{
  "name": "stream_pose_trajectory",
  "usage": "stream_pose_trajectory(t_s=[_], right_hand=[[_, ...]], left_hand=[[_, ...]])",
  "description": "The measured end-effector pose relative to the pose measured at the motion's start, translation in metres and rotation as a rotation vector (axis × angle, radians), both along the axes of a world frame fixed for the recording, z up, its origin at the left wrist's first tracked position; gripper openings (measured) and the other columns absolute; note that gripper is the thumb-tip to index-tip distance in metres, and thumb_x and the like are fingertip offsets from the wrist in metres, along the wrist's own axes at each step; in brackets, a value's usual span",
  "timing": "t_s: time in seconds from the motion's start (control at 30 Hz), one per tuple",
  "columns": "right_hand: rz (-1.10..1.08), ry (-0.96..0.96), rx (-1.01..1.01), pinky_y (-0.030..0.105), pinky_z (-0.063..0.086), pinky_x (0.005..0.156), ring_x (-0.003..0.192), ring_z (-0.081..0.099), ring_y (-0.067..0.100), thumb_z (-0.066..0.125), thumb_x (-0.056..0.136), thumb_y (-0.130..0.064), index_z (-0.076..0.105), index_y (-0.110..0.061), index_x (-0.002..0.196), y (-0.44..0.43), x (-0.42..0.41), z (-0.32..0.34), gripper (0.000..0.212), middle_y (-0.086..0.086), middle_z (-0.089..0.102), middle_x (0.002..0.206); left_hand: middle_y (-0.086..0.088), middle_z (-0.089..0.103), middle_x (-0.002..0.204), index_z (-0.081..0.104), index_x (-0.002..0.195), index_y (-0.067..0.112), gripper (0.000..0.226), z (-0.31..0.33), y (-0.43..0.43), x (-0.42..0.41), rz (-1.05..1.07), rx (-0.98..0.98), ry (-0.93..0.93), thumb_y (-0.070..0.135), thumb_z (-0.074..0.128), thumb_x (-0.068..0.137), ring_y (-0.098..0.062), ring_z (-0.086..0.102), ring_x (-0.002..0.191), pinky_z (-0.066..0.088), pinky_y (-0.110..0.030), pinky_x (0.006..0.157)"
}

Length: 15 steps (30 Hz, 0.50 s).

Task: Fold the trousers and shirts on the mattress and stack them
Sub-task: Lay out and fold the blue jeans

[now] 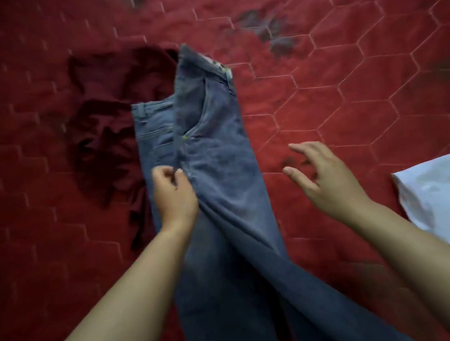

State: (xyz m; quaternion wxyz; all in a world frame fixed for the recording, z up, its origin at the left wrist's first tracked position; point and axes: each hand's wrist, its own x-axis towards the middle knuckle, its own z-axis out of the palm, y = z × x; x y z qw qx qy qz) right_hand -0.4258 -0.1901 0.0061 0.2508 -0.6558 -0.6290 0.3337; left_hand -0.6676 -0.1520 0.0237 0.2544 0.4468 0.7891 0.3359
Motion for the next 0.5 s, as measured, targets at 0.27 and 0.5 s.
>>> stream_pose_trajectory(t_s=[0.27, 0.5], right_hand=[[0.061, -0.155, -0.144, 0.044, 0.026, 0.113, 0.141, 0.015, 0.027, 0.057, 0.088, -0.043, 0.029, -0.027, 0.146, 0.004, -0.156, -0.055, 0.067, 0.005, 0.004, 0.157], [-0.060, -0.285, -0.191, 0.046, 0.031, 0.109, 0.140, 0.015, 0.026, 0.059, 0.088, -0.036, 0.011, -0.034, 0.149, -0.035, -0.174, -0.080, 0.078, 0.004, 0.003, 0.156]], left_hand=[[-0.007, 0.059, 0.117, 0.046, 0.125, 0.007, 0.039, -0.064, -0.001, -0.131, -0.173, -0.398, -0.089, 0.020, 0.059, 0.090, -0.016, 0.054, 0.100, 0.033, -0.015, 0.076], [-0.016, 0.033, 0.147, 0.010, 0.148, 0.012, 0.080, -0.077, -0.049, -0.126, -0.316, -0.359, 0.043, 0.018, 0.061, 0.086, -0.031, 0.041, 0.128, 0.035, -0.033, 0.102]])
